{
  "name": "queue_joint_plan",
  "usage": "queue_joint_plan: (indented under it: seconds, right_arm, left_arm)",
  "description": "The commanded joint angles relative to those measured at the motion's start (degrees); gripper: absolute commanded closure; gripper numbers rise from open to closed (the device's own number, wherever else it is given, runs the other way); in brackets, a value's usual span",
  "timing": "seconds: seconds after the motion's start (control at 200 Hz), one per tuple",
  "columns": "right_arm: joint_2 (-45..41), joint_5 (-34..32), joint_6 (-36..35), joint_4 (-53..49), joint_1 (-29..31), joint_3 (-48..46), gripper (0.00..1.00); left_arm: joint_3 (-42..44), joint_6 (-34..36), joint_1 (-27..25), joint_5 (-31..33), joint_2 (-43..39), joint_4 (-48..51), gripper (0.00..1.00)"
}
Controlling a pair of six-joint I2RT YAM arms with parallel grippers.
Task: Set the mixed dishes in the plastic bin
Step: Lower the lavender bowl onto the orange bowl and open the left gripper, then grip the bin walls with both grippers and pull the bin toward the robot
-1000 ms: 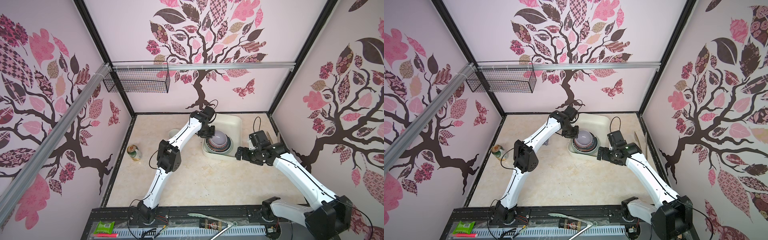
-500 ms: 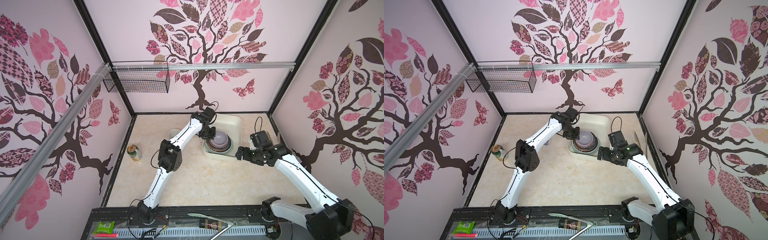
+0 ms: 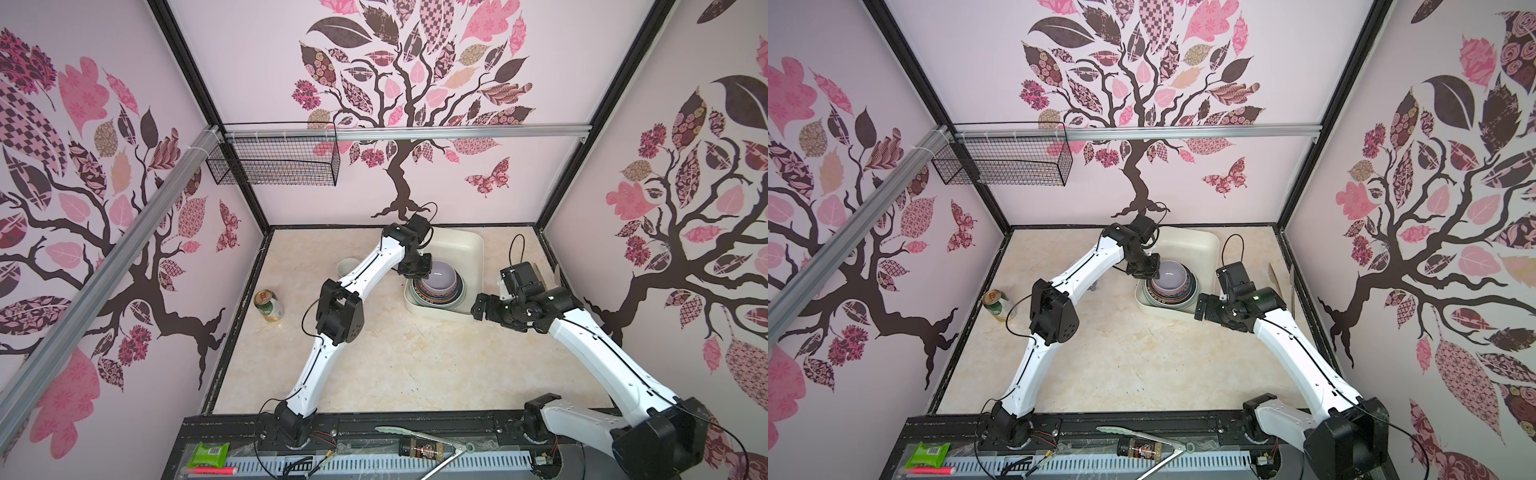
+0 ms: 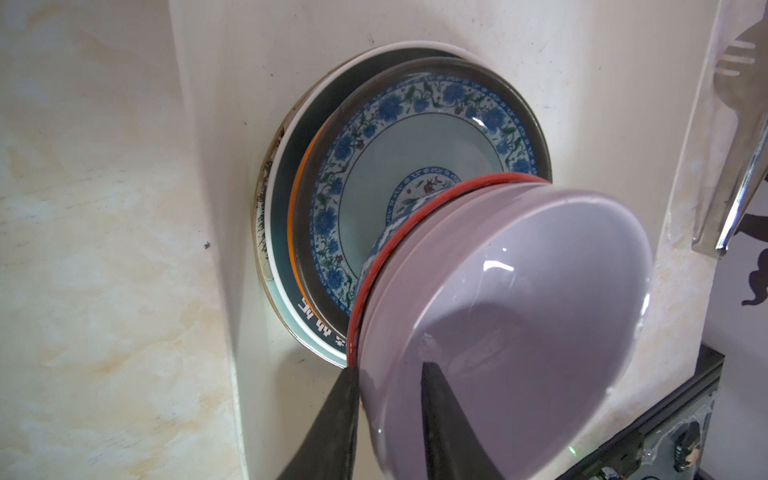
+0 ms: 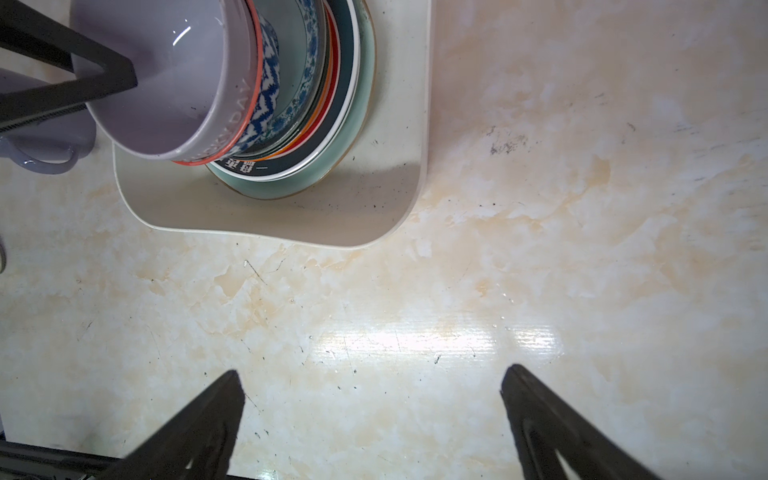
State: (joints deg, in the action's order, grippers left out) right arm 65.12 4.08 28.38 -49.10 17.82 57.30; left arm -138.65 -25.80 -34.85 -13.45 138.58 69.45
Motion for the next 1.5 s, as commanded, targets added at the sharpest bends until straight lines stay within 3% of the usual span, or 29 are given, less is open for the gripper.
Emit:
queue_joint_plan:
  seconds: [0.0,0.17,0.285,0.46,0.66,0.845,0.93,1.015,1.495]
  right_arm:
    - [-1.7,-0.5,0.4,-1.2,-0.2,-0.6,0.00]
    - [-1.5,-1.8,0.4,-1.1,-0.2,-0.7,0.00]
    - [-1.2,-2.1,0.6,-0.8,-0.2,-0.6,0.00]
    - [-0.2,-3.4,0.5,-0.2,-0.2,-0.2,0.00]
    - [3.3,-5.7,1.3,2.2,-0.5,-0.6,0.01]
    - [10.1,-6.4,1.2,6.2,-4.8,-1.4,0.15]
    - [13.8,-6.1,0.5,7.7,-6.6,-0.9,0.29]
    - [17.0,-6.3,-0.6,8.6,-6.7,0.6,0.37]
    - [27.4,-3.2,-1.9,8.3,-6.8,8.1,0.39]
  left_arm:
    - [0.3,0.2,0.0,-0.7,-2.6,-0.6,0.60]
    - [2.2,0.8,0.0,-1.9,-5.4,-2.0,0.35]
    - [3.4,0.8,0.4,-2.9,-8.3,-3.1,0.31]
    - [10.5,-0.2,2.8,-2.6,-16.5,-5.5,0.31]
    - [32.8,0.2,8.1,0.8,-28.7,-11.9,0.32]
    - [42.9,2.6,8.2,0.6,-30.1,-14.3,0.32]
    - [43.8,3.0,7.8,0.6,-28.9,-15.0,0.33]
    - [43.5,3.5,7.1,1.5,-28.0,-14.7,0.33]
    - [43.6,0.8,6.0,-1.7,-23.9,-19.9,0.36]
